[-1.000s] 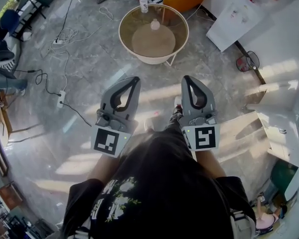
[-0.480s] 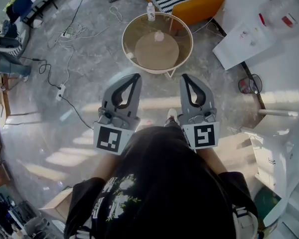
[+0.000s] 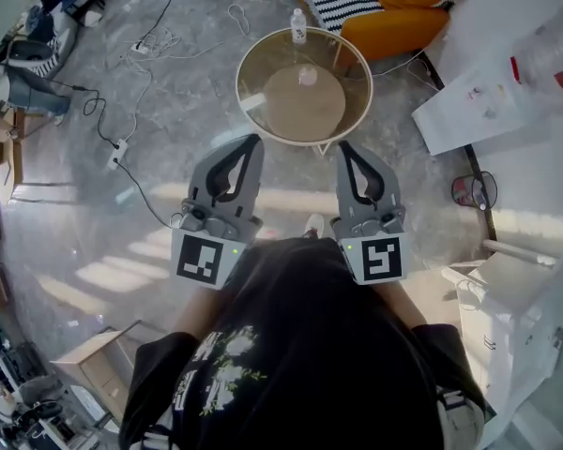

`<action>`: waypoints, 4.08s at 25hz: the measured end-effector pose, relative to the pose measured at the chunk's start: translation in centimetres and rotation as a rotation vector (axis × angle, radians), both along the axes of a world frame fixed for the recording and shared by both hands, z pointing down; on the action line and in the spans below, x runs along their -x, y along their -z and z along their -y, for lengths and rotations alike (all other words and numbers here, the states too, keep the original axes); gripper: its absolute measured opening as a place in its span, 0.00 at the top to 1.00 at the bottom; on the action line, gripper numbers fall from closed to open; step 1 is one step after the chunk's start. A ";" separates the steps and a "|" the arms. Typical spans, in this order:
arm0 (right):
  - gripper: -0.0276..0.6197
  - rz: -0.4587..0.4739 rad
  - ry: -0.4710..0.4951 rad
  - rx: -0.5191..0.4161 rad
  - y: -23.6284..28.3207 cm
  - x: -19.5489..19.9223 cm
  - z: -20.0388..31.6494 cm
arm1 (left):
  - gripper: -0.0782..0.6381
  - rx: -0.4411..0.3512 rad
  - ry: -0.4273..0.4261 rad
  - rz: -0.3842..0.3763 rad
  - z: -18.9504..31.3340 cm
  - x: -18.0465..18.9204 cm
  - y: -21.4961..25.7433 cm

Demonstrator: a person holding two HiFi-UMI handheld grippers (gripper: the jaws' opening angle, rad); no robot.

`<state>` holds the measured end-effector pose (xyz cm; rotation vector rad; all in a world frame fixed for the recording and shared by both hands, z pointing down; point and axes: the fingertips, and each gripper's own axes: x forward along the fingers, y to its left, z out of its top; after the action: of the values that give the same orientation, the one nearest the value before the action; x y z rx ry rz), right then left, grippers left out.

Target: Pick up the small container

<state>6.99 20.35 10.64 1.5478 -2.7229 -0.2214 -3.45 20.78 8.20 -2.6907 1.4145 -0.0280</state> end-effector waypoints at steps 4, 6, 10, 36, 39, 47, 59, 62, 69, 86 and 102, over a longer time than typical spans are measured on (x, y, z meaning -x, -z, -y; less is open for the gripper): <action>0.96 -0.015 0.030 0.004 -0.7 -2.1 1.5 | 0.89 -0.016 0.062 0.017 1.1 -0.8 -0.7; 0.96 -0.011 0.034 0.015 -1.3 -2.9 2.4 | 0.89 -0.009 0.076 0.016 1.7 -1.3 -1.3; 0.96 -0.026 0.050 0.042 -2.7 -3.4 4.0 | 0.89 -0.012 0.093 0.038 3.0 -1.7 -2.2; 0.96 -0.052 0.003 0.095 -4.9 -0.9 25.3 | 0.89 0.001 0.059 0.060 25.5 2.2 -4.3; 0.96 -0.059 -0.011 0.107 -5.6 -0.2 28.4 | 0.89 -0.004 0.026 0.072 29.0 2.4 -4.7; 0.96 -0.144 -0.054 0.084 -7.1 1.4 35.5 | 0.89 -0.031 -0.050 0.098 37.1 3.0 -6.6; 0.96 -0.152 -0.106 0.100 -7.7 3.9 45.9 | 0.89 -0.042 -0.185 0.059 47.4 2.1 -9.9; 0.96 -0.114 -0.141 0.137 -10.3 2.3 48.1 | 0.89 -0.009 -0.202 0.056 49.5 0.5 -12.8; 0.96 -0.081 -0.113 0.168 -16.4 0.0 51.0 | 0.88 0.012 -0.210 0.066 52.0 -3.5 -17.8; 0.96 -0.092 0.038 0.276 -36.5 -2.6 56.0 | 0.71 0.072 -0.148 0.103 57.3 -7.9 -38.1; 0.96 -0.072 0.055 0.337 -52.5 -2.1 56.8 | 0.58 0.080 -0.172 0.095 59.0 -8.6 -53.6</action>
<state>9.05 -36.43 63.17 1.3477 -2.5805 0.1706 5.16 -38.21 61.76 -2.8237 1.1754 -0.2004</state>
